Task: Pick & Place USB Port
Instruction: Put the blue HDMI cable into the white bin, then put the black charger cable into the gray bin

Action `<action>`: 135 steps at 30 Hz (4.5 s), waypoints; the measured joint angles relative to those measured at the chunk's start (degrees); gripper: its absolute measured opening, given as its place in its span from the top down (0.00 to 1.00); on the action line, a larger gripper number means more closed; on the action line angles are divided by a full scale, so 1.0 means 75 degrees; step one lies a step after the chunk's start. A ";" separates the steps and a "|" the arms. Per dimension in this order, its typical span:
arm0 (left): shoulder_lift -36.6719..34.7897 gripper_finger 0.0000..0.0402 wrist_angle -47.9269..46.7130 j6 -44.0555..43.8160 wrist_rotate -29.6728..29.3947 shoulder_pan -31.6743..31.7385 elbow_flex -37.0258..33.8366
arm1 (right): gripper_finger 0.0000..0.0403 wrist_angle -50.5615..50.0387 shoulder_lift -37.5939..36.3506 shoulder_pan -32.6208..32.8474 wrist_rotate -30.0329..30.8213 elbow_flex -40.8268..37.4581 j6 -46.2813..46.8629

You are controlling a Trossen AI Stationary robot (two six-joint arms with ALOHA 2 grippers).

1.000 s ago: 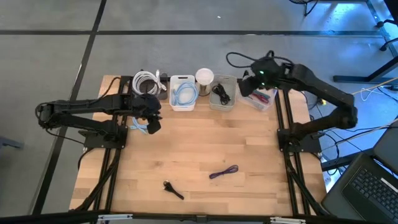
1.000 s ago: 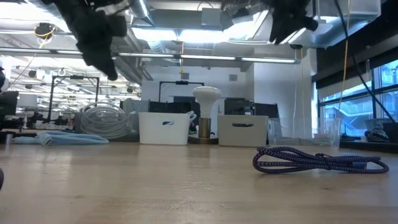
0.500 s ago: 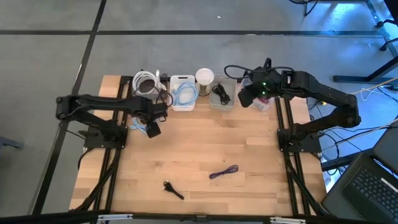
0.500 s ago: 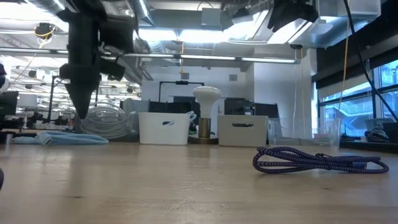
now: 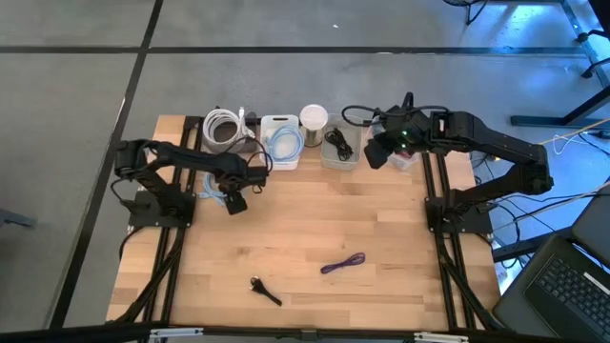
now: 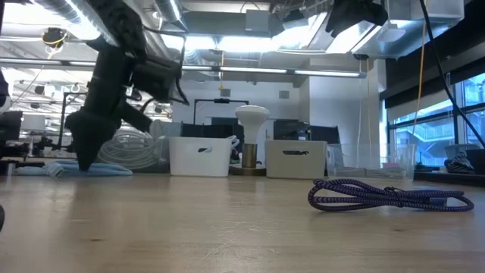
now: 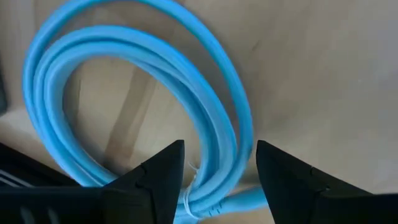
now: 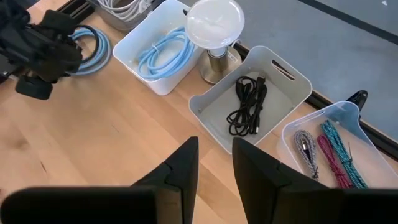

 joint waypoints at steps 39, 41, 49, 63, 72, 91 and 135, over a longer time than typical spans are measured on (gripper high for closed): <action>-0.4390 0.93 0.4008 0.1149 -0.0243 -0.1732 0.0675 | 0.75 -0.0079 0.0000 -0.0003 0.0458 -0.0003 -0.0169; -0.4332 0.93 0.4769 0.1807 -0.0108 -0.1479 0.0678 | 0.75 -0.0079 0.0000 -0.0002 0.0458 -0.0003 -0.0169; -0.3363 0.93 0.5901 0.2865 0.0962 0.0212 0.0678 | 0.75 -0.0079 0.0000 -0.0002 0.0458 -0.0003 -0.0143; -0.1823 0.93 0.6653 0.3480 0.1975 0.1770 0.0675 | 0.75 -0.0085 0.0000 0.0000 0.0458 -0.0003 -0.0201; -0.1023 0.93 0.6689 0.3516 0.2357 0.2498 0.0675 | 0.75 -0.0085 0.0000 0.0000 0.0458 -0.0003 -0.0204; 0.0535 0.81 0.7078 0.2532 0.3455 0.3274 0.0678 | 0.75 -0.0157 0.0000 0.0000 0.0455 -0.0003 -0.0207; -0.1571 0.57 0.4661 0.0140 0.1126 -0.6112 0.0675 | 0.75 -0.0395 0.0003 -0.0001 0.0393 -0.0006 0.0208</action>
